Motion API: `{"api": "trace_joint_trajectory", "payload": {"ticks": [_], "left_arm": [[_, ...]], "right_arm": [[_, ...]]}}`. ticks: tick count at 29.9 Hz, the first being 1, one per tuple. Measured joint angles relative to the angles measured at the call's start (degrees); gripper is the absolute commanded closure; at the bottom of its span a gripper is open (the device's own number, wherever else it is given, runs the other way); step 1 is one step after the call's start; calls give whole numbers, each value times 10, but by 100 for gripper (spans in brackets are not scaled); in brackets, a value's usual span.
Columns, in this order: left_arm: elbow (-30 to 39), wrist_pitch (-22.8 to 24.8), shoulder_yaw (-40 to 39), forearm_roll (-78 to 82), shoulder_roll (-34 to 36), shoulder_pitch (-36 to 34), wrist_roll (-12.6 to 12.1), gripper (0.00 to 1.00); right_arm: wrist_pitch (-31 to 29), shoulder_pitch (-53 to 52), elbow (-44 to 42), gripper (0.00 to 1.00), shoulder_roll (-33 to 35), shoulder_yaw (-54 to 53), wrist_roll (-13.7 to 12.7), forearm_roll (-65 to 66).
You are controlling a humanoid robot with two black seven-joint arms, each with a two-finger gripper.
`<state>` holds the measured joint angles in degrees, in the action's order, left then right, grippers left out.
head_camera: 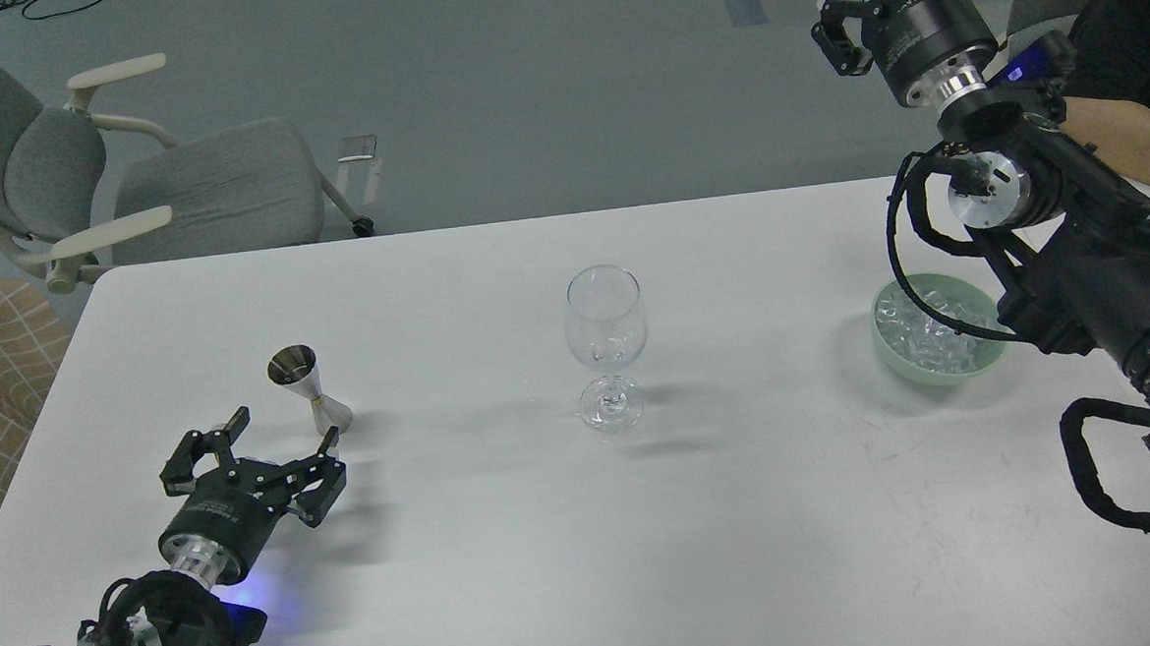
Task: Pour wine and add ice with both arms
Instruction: 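Close the left gripper around the metal jigger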
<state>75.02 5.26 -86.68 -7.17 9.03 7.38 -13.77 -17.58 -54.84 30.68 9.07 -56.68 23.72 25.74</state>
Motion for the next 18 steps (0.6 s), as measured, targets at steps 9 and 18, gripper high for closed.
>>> {"api": "trace_joint_trajectory", "payload": {"ticks": [9,18], "left_arm": [[-48,-1,-3,5,-18,-53,9,3],[-78,2,-2,6,-16,-90,33,8]], "right_arm": [[0,3,0,0,1,0,0,1],[1,3,0,0,0,0,0,1]]}}
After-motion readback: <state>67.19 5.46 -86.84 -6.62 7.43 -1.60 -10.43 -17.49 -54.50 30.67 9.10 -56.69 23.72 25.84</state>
